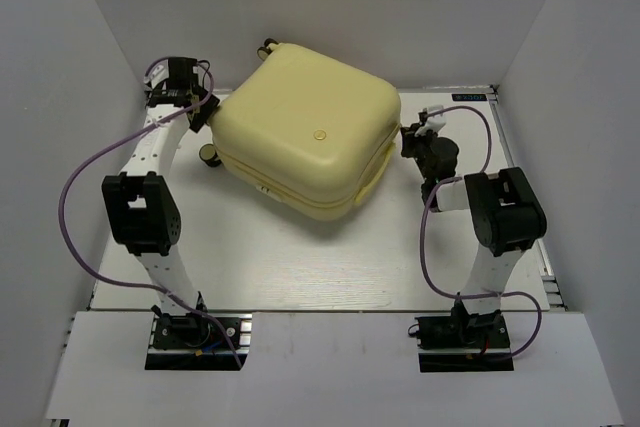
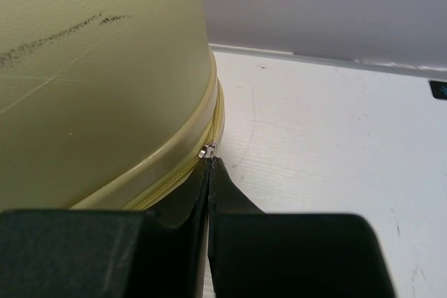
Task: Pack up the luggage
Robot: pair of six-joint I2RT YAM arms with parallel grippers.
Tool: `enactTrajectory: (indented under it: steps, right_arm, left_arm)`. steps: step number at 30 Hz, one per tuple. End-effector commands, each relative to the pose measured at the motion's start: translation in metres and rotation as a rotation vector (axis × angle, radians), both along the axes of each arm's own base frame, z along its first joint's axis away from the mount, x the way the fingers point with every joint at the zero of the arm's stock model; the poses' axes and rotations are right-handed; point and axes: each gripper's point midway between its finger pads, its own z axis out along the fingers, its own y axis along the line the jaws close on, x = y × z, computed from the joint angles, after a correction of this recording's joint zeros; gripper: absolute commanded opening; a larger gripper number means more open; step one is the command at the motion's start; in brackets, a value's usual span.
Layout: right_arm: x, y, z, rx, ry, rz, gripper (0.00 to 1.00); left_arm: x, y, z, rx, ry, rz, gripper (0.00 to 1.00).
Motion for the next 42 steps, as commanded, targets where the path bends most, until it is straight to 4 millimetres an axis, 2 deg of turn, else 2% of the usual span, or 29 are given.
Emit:
enactTrajectory:
  steps: [1, 2, 3, 4, 5, 8, 9, 12, 14, 15, 16, 17, 18, 19, 20, 22, 23, 24, 25, 26, 31, 32, 33, 34, 36, 37, 40, 41, 42]
  right_arm:
    - [0.022, -0.021, 0.024, -0.016, -0.109, 0.014, 0.00]
    - [0.026, -0.027, 0.019, -0.017, -0.101, 0.012, 0.00]
    - [0.033, -0.031, 0.029, -0.017, -0.129, 0.020, 0.00]
    - [0.035, -0.029, 0.028, -0.019, -0.131, 0.048, 0.00]
    - [0.052, -0.036, 0.041, -0.019, -0.178, 0.046, 0.00]
    - [0.070, -0.031, 0.037, -0.022, -0.186, 0.147, 0.00]
    - [0.079, -0.030, 0.049, -0.031, -0.221, 0.182, 0.00]
    - [0.088, -0.003, 0.030, -0.013, -0.184, 0.402, 0.00]
    - [0.092, 0.016, 0.047, 0.010, -0.202, 0.522, 0.00]
    - [0.086, 0.031, 0.032, 0.019, -0.160, 0.589, 0.00]
    - [0.084, 0.037, 0.033, 0.014, -0.165, 0.612, 0.00]
    - [0.074, 0.047, 0.029, 0.008, -0.156, 0.679, 0.00]
    - [0.065, 0.062, 0.035, 0.001, -0.168, 0.722, 0.00]
    - [0.056, 0.071, 0.036, -0.010, -0.175, 0.759, 0.00]
    - [0.033, 0.080, 0.027, -0.011, -0.147, 0.830, 0.00]
    - [0.005, 0.102, 0.048, -0.034, -0.193, 0.915, 0.00]
    - [-0.023, 0.115, 0.030, -0.021, -0.148, 0.991, 0.00]
    - [-0.040, 0.123, 0.029, -0.022, -0.146, 1.049, 0.00]
    - [-0.068, 0.138, 0.040, -0.029, -0.174, 1.109, 0.00]
    - [-0.084, 0.140, 0.030, -0.015, -0.141, 1.131, 0.00]
    - [-0.151, 0.144, 0.047, 0.041, -0.127, 1.149, 0.00]
    - [-0.165, 0.145, 0.032, 0.034, -0.088, 1.142, 0.00]
    - [-0.167, 0.143, 0.030, -0.022, -0.095, 1.109, 0.00]
    - [-0.170, 0.147, 0.039, -0.058, -0.126, 1.088, 0.00]
    - [-0.165, 0.151, 0.010, -0.199, -0.008, 1.021, 0.00]
    - [-0.150, 0.145, 0.013, -0.237, 0.005, 0.918, 0.00]
    - [-0.131, 0.129, 0.009, -0.190, 0.042, 0.736, 0.00]
    - [-0.128, 0.129, 0.010, -0.181, 0.044, 0.701, 0.00]
    - [-0.129, 0.125, -0.001, -0.135, 0.104, 0.654, 0.00]
  left_arm:
    - [-0.021, 0.063, -0.083, 0.247, 0.298, 0.003, 0.00]
    - [-0.006, 0.066, -0.070, 0.259, 0.262, -0.004, 0.00]
    - [-0.001, 0.065, -0.079, 0.254, 0.277, -0.015, 0.00]
    - [0.006, 0.065, -0.071, 0.261, 0.263, -0.021, 0.00]
    - [0.013, 0.067, -0.082, 0.263, 0.284, -0.025, 0.00]
    - [0.021, 0.068, -0.088, 0.263, 0.294, -0.027, 0.00]
    - [0.025, 0.067, -0.089, 0.268, 0.283, -0.036, 0.00]
    - [0.029, 0.068, -0.093, 0.278, 0.279, -0.049, 0.00]
    - [0.031, 0.066, -0.097, 0.277, 0.280, -0.077, 0.00]
    - [0.035, 0.065, -0.097, 0.273, 0.268, -0.078, 0.00]
    - [0.039, 0.060, -0.101, 0.251, 0.259, -0.103, 0.00]
    - [0.045, 0.058, -0.099, 0.252, 0.239, -0.118, 0.00]
    - [0.050, 0.056, -0.101, 0.250, 0.230, -0.134, 0.00]
    - [0.058, 0.046, -0.099, 0.230, 0.198, -0.196, 0.00]
    - [0.060, 0.039, -0.105, 0.226, 0.201, -0.221, 0.00]
    - [0.072, 0.029, -0.099, 0.239, 0.152, -0.311, 0.00]
    - [0.074, 0.012, -0.100, 0.217, 0.137, -0.370, 0.00]
    - [0.076, 0.001, -0.100, 0.194, 0.121, -0.421, 0.00]
    - [0.079, -0.004, -0.097, 0.223, 0.111, -0.488, 0.00]
    - [0.079, -0.029, -0.096, 0.220, 0.100, -0.547, 0.00]
    - [0.060, -0.057, -0.089, 0.231, 0.077, -0.708, 0.00]
    - [0.056, -0.061, -0.092, 0.211, 0.075, -0.728, 0.00]
    - [0.054, -0.062, -0.092, 0.206, 0.076, -0.734, 0.00]
    - [0.051, -0.061, -0.088, 0.202, 0.070, -0.733, 0.00]
    - [0.049, -0.066, -0.086, 0.185, 0.063, -0.756, 0.00]
    - [0.048, -0.067, -0.086, 0.181, 0.061, -0.756, 0.00]
    - [0.058, -0.065, -0.079, 0.172, 0.055, -0.739, 0.00]
    - [0.061, -0.064, -0.083, 0.167, 0.068, -0.738, 0.00]
    - [0.065, -0.066, -0.079, 0.164, 0.058, -0.747, 0.00]
